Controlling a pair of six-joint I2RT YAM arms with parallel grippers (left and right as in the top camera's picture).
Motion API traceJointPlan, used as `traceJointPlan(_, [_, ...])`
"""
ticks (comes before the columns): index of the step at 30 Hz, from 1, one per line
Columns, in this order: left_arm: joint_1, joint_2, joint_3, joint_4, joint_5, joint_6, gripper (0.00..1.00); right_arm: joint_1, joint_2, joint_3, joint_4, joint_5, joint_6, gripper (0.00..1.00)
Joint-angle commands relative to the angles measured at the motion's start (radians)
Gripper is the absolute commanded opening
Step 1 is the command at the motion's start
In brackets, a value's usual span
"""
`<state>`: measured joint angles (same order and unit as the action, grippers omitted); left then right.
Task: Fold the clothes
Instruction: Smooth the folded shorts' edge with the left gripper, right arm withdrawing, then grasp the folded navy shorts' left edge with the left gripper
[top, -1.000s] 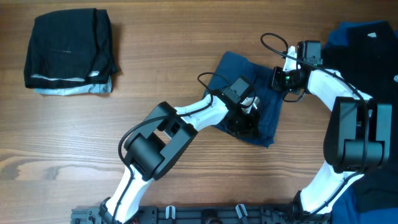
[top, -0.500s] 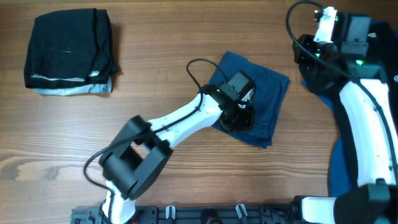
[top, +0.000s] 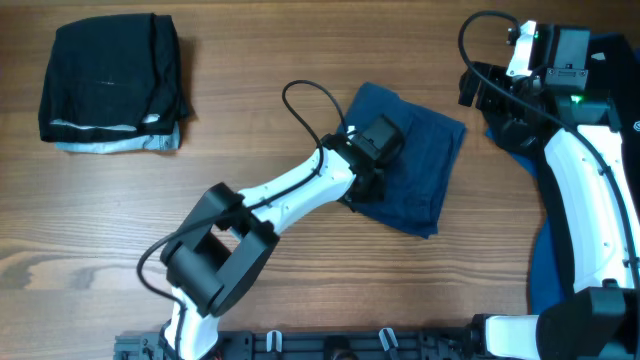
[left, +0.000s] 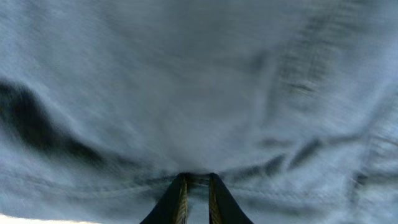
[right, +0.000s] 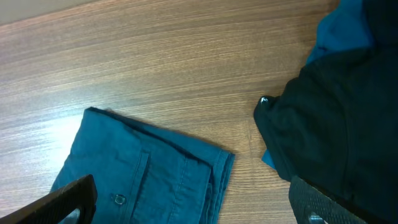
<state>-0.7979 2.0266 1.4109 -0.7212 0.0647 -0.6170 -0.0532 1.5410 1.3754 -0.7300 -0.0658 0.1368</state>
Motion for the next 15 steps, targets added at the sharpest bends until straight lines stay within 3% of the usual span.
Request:
traceJointPlan(1, [0.042, 0.087, -0.005, -0.021, -0.006, -0.024, 0.13, 0.005, 0.011, -0.009, 0.000, 0.021, -0.003, 1.00])
traceJointPlan(3, [0.064, 0.102, -0.005, -0.051, -0.026, -0.016, 0.13, 0.005, 0.011, -0.009, 0.000, 0.021, -0.004, 1.00])
traceJointPlan(6, [0.124, 0.100, -0.001, -0.058, -0.114, 0.095, 0.17, 0.005, 0.011, -0.009, 0.000, 0.021, -0.003, 1.00])
traceJointPlan(9, [0.209, 0.100, 0.001, -0.051, -0.262, 0.159, 0.17, 0.005, 0.011, -0.009, 0.000, 0.021, -0.003, 1.00])
traceJointPlan(11, [0.326, 0.100, 0.001, 0.095, -0.444, 0.254, 0.19, 0.005, 0.011, -0.009, 0.000, 0.021, -0.003, 1.00])
traceJointPlan(12, [0.347, 0.100, 0.001, 0.147, -0.452, 0.284, 0.22, 0.005, 0.011, -0.009, 0.000, 0.021, -0.003, 1.00])
traceJointPlan(15, [0.430, 0.099, 0.018, 0.362, -0.452, 0.409, 0.54, 0.005, 0.011, -0.009, 0.000, 0.021, -0.003, 1.00])
